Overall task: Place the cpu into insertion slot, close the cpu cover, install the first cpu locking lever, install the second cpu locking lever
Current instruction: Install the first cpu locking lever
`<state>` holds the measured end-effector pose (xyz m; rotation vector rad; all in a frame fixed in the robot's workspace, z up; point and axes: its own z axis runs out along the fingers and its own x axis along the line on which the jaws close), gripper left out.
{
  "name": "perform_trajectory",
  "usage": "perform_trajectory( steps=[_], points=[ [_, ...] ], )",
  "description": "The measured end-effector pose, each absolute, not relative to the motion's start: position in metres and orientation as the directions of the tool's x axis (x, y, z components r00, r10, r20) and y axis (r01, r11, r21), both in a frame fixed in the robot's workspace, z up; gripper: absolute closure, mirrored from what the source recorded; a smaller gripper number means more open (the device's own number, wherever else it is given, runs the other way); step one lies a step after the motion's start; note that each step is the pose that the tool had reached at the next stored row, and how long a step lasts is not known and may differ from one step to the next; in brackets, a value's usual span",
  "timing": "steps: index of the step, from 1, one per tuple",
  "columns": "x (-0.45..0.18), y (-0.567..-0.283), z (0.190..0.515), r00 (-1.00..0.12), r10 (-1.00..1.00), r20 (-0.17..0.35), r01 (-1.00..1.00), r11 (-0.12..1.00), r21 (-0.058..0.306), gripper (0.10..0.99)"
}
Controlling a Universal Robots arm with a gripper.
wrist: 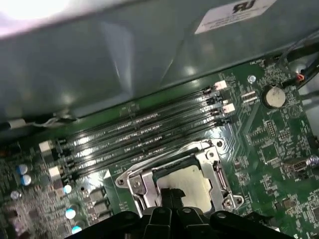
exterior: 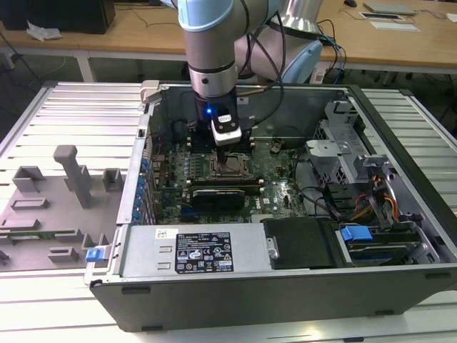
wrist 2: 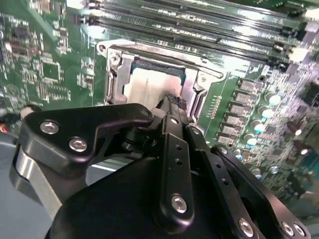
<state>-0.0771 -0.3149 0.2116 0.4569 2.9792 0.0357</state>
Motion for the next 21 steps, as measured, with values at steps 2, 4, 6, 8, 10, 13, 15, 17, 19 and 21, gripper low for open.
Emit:
perform_trajectory(
  steps=[2, 4, 6, 8, 10, 13, 15, 17, 19, 21],
  points=[
    [-0.077, -0.315, 0.212, -0.952, 0.282, -0.122, 0.279, 0.959, 0.042, 0.980],
    [-0.076, -0.315, 0.212, -0.952, 0.281, -0.122, 0.278, 0.960, 0.042, 0.980],
    [-0.071, -0.315, 0.212, -0.954, 0.274, -0.120, 0.271, 0.962, 0.042, 0.980],
    [-0.066, -0.316, 0.211, -0.957, 0.265, -0.118, 0.262, 0.964, 0.041, 0.980],
    [-0.063, -0.316, 0.211, -0.962, 0.248, -0.114, 0.245, 0.969, 0.040, 0.980],
    [-0.062, -0.316, 0.211, -0.975, 0.193, -0.111, 0.190, 0.981, 0.038, 0.980],
    [-0.062, -0.316, 0.211, -0.980, 0.163, -0.111, 0.160, 0.987, 0.031, 0.980],
    [-0.062, -0.316, 0.211, -0.984, 0.138, -0.113, 0.138, 0.990, 0.009, 0.980],
    [-0.063, -0.316, 0.212, -0.987, 0.115, -0.116, 0.117, 0.993, -0.013, 0.980],
    [-0.063, -0.316, 0.217, -0.988, 0.102, -0.116, 0.105, 0.994, -0.017, 0.980]
  ],
)
